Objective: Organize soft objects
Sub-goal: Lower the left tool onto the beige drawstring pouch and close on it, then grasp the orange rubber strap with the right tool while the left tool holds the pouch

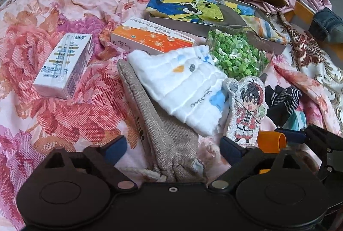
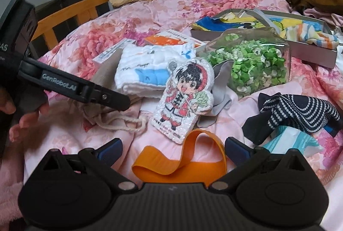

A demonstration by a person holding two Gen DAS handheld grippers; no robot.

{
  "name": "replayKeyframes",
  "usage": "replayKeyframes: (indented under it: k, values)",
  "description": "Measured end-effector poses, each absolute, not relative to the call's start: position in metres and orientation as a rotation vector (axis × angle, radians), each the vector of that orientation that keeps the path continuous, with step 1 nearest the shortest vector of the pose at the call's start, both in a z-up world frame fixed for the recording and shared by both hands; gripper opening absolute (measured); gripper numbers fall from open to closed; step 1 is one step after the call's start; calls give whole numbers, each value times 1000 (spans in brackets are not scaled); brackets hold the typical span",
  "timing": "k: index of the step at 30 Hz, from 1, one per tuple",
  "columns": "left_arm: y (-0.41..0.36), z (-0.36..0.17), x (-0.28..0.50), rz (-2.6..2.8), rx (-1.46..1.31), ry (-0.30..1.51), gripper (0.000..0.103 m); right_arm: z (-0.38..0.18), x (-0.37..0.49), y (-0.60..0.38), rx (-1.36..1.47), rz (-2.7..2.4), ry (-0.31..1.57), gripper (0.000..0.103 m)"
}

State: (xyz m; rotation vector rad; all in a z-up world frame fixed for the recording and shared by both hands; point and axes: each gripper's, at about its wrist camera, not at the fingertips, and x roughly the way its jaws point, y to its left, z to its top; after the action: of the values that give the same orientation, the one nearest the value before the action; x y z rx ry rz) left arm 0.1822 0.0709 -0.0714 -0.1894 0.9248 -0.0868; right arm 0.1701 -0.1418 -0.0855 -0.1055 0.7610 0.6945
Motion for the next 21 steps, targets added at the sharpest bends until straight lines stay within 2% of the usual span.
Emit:
replayKeyframes:
  k: [1, 6, 14, 17, 21]
  values:
    - [70, -72, 182, -90, -178, 926, 85, -86, 170, -141, -116, 700, 763, 103]
    - [67, -72, 181, -81, -127, 935, 58, -86, 166, -139, -183, 728, 771, 103]
    - [71, -71, 180, -70, -138, 956, 46, -92, 164, -137, -286, 717, 790, 103]
    - [68, -69, 178, -82, -138, 967, 41, -91, 164, -139, -277, 720, 788, 100]
    - [63, -66, 174, -116, -136, 986, 39, -89, 167, -143, -252, 712, 781, 95]
